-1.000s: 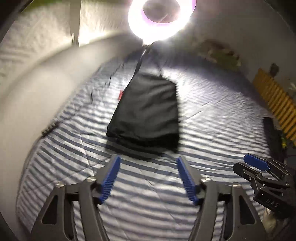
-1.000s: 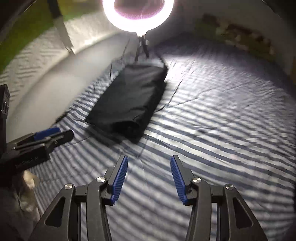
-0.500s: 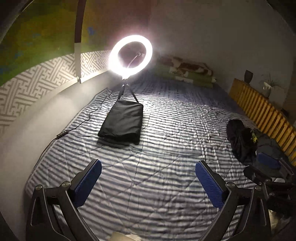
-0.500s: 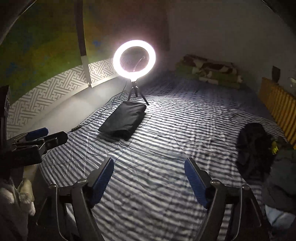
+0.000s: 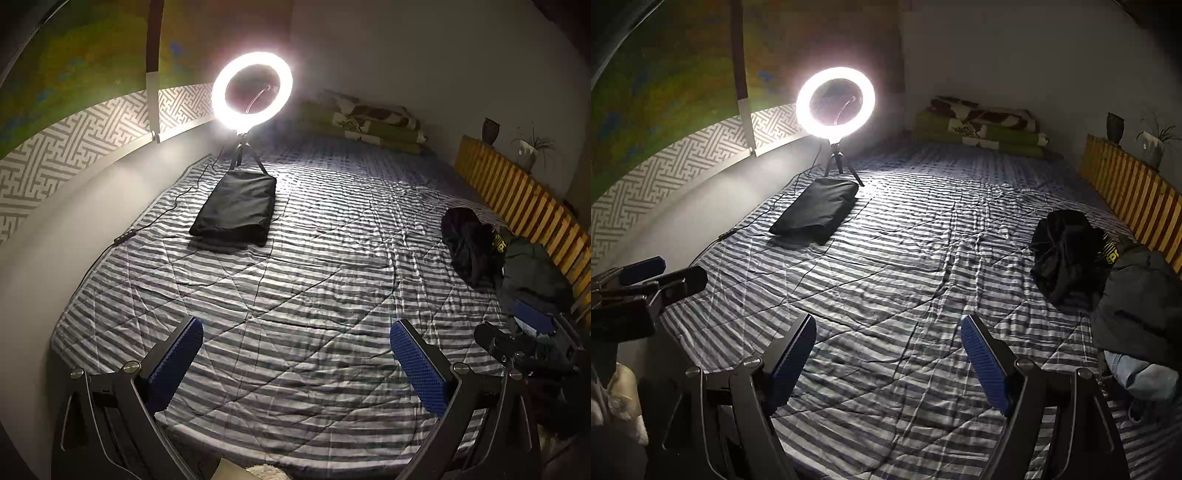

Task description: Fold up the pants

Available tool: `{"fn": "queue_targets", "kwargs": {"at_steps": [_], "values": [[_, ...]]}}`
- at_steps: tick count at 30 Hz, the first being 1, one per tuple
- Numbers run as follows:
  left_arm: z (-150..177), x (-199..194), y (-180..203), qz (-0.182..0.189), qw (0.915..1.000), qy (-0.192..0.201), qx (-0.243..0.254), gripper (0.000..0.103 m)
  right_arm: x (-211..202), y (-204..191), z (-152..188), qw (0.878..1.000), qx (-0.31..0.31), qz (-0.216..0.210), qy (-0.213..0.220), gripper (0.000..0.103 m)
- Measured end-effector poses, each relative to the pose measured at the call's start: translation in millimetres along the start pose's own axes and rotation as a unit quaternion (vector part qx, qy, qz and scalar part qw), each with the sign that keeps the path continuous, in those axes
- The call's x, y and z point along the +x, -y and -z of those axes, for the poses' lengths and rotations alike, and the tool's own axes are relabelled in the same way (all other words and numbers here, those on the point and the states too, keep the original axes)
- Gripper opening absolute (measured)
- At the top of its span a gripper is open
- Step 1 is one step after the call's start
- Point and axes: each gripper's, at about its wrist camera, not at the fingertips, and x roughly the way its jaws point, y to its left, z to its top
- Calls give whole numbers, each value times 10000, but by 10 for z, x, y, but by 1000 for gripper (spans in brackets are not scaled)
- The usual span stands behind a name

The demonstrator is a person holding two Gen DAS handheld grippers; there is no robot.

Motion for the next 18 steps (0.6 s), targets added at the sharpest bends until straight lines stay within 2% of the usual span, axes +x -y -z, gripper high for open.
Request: {"fn": "queue_targets", "kwargs": {"at_steps": [18], "values": [[99,-184,-249,-24,9998,19,-216,103,-162,-290,71,9994,-271,-194,105,78]]}}
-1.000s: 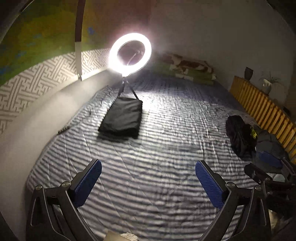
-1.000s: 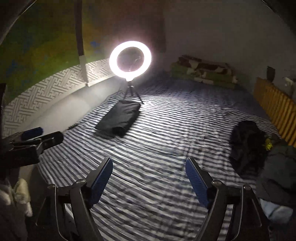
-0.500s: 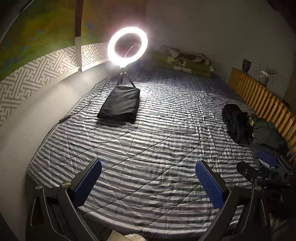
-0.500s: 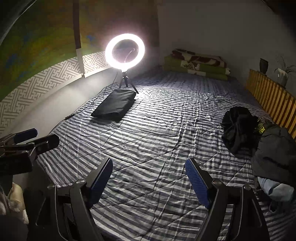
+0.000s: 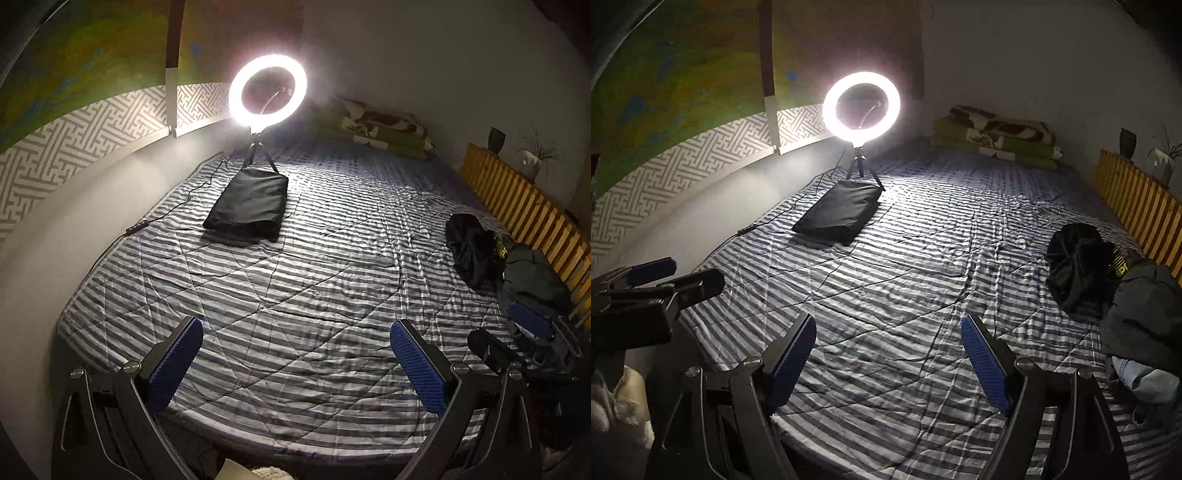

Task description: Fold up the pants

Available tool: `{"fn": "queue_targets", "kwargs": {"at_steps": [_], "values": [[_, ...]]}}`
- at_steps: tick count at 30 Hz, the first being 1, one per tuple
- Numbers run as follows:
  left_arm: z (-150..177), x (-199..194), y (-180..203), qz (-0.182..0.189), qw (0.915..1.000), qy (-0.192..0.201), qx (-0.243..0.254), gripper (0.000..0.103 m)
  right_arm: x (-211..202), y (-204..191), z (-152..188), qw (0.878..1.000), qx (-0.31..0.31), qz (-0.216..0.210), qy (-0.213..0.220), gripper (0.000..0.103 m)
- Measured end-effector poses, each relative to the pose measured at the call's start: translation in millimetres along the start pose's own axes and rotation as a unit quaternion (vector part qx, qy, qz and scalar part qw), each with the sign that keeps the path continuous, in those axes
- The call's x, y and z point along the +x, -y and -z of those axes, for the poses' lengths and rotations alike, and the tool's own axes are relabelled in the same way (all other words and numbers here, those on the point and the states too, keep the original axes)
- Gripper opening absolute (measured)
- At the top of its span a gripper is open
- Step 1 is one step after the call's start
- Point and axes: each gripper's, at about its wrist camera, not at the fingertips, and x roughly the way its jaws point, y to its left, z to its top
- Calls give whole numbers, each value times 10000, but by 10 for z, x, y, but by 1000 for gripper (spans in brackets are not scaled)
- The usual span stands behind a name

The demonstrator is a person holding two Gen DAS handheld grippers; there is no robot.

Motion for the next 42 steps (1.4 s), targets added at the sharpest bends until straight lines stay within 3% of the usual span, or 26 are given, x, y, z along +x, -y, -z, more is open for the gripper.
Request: {"fn": "queue_targets", "kwargs": {"at_steps": [18,42], "values": [[170,158,6,1,9997,-243,30,103,86,56,127,9997,160,-49,-154,78],[152,223,-54,8,9996,-289,61,103,149,49,144,9995,253,-64,-205,78]]}}
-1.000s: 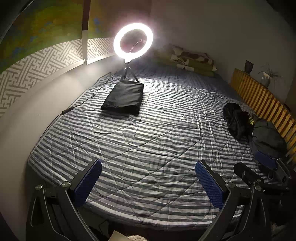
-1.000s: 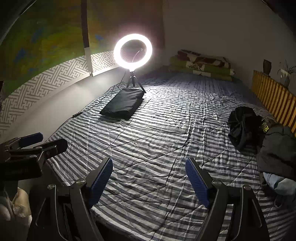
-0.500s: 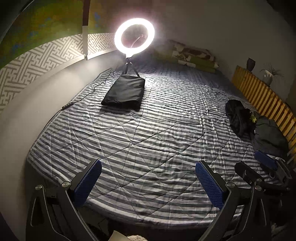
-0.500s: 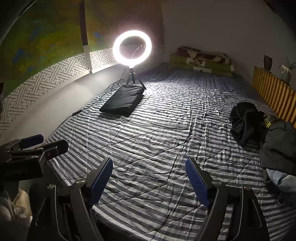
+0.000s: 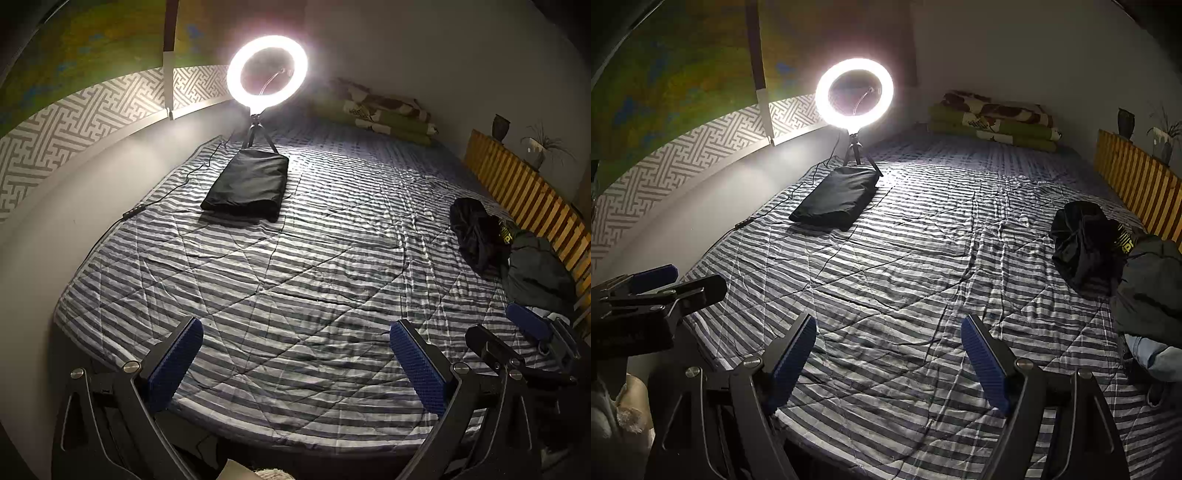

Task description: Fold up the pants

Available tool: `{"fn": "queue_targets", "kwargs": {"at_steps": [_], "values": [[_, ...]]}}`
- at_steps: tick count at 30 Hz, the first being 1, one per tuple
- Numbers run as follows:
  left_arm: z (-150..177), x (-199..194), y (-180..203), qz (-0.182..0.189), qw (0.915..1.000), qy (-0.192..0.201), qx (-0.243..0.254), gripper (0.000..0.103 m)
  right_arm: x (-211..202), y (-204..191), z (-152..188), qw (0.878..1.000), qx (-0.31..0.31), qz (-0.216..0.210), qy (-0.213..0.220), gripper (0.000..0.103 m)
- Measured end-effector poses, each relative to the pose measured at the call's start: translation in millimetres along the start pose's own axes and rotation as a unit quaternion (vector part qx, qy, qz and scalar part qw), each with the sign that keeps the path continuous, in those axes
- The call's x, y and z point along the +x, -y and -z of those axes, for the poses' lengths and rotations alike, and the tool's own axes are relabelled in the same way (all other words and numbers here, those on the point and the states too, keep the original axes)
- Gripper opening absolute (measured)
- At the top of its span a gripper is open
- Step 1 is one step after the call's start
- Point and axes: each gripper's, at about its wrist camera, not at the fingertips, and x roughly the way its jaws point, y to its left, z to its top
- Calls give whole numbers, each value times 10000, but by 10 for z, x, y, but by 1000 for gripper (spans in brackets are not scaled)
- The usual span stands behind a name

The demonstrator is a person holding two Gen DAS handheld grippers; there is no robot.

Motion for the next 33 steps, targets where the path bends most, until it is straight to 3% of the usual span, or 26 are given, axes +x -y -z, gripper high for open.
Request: {"fn": "queue_targets", "kwargs": {"at_steps": [33], "values": [[-11,136,-85,-20,9998,-128,-136,103,115,10,4,9999,11,-86,-121,78]]}}
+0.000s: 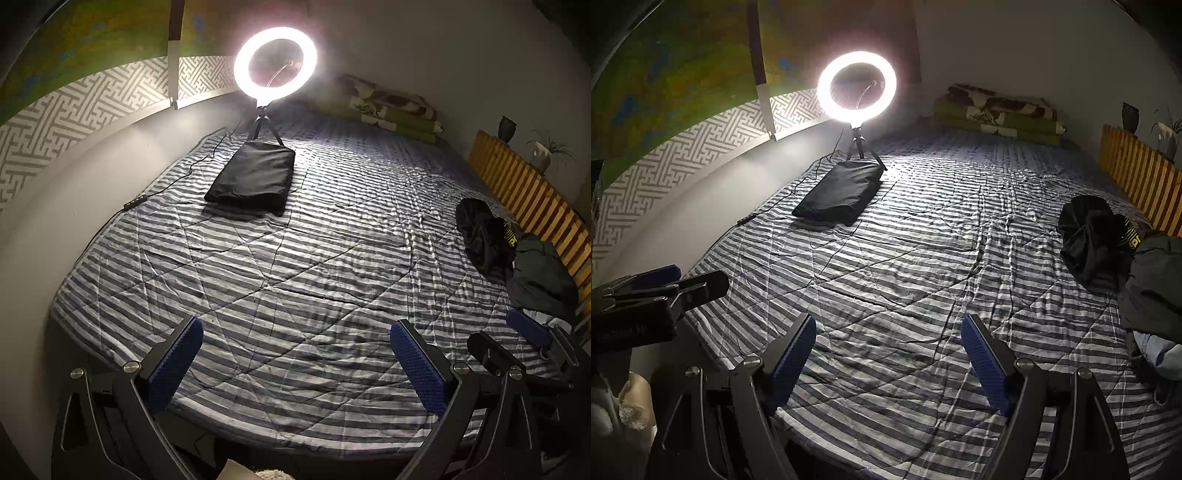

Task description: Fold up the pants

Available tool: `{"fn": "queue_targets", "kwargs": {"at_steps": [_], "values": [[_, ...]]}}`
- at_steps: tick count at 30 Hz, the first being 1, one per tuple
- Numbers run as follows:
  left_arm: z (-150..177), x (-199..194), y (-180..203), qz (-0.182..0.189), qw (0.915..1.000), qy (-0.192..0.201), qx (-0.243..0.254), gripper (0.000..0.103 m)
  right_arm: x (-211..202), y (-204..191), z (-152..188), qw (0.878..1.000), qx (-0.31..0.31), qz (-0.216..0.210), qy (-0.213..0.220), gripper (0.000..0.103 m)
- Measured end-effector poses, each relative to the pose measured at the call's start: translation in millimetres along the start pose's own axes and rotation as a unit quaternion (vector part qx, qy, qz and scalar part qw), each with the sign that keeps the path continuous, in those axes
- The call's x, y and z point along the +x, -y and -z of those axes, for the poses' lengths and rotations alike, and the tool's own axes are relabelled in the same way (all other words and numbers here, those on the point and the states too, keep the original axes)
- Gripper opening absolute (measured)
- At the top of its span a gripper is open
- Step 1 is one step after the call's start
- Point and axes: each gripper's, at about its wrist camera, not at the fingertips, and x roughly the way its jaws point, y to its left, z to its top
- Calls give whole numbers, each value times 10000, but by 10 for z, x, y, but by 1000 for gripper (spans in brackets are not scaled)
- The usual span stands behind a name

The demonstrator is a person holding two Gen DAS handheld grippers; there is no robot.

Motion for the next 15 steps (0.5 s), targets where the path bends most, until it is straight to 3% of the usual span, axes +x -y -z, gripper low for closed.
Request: {"fn": "queue_targets", "kwargs": {"at_steps": [15], "values": [[-25,206,25,-40,9999,-142,-2,103,145,20,14,9999,69,-18,-123,78]]}}
